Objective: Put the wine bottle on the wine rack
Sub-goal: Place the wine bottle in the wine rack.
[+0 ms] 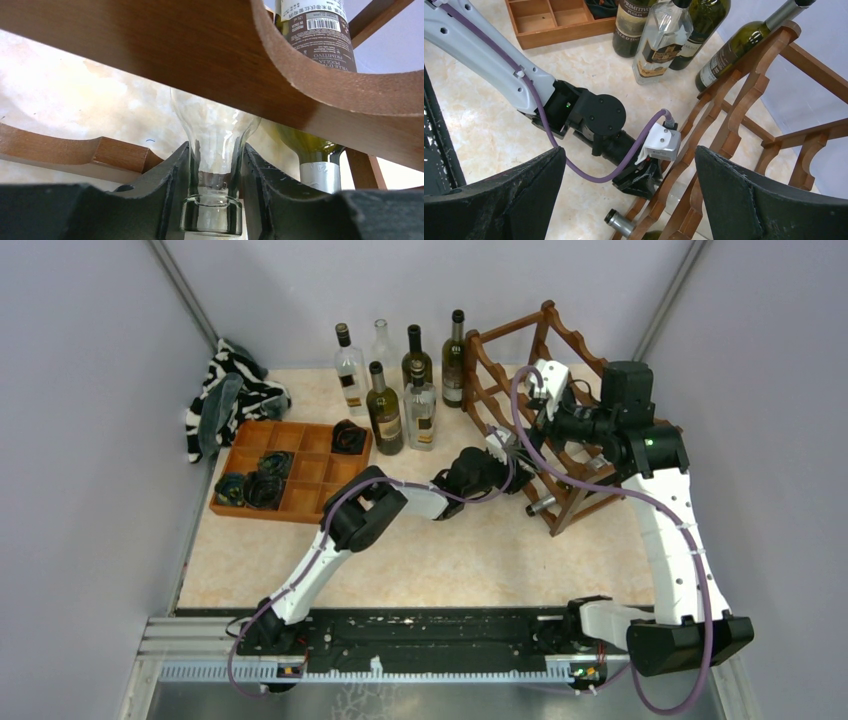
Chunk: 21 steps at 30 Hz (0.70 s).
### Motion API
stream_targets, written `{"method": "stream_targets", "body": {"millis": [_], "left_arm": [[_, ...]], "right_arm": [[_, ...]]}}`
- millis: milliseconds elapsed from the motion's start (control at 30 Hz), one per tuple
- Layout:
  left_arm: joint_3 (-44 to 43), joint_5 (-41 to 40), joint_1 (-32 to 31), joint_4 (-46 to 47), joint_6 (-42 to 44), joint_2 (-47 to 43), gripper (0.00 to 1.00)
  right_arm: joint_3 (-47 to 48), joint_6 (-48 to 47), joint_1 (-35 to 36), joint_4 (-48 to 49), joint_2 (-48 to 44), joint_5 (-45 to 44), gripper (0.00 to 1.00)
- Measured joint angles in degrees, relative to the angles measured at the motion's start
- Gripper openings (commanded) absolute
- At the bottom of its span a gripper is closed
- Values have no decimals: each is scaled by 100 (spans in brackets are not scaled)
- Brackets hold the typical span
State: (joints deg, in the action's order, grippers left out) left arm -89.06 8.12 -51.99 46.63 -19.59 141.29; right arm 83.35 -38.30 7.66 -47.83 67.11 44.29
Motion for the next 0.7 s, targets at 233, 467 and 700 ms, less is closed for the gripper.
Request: {"method": "stream_targets", "body": {"millis": [233, 467, 700], "left_arm": [[0, -264, -22, -96, 28, -90, 63], [109, -363, -39, -160, 39, -225, 68], [590, -511, -37, -173, 44, -608, 70]], "right_arm": [[-46, 0, -9, 13, -11, 2, 99], [-48, 0, -31, 13, -39, 2, 99], [-90, 2, -50, 37, -76, 15, 99]]}}
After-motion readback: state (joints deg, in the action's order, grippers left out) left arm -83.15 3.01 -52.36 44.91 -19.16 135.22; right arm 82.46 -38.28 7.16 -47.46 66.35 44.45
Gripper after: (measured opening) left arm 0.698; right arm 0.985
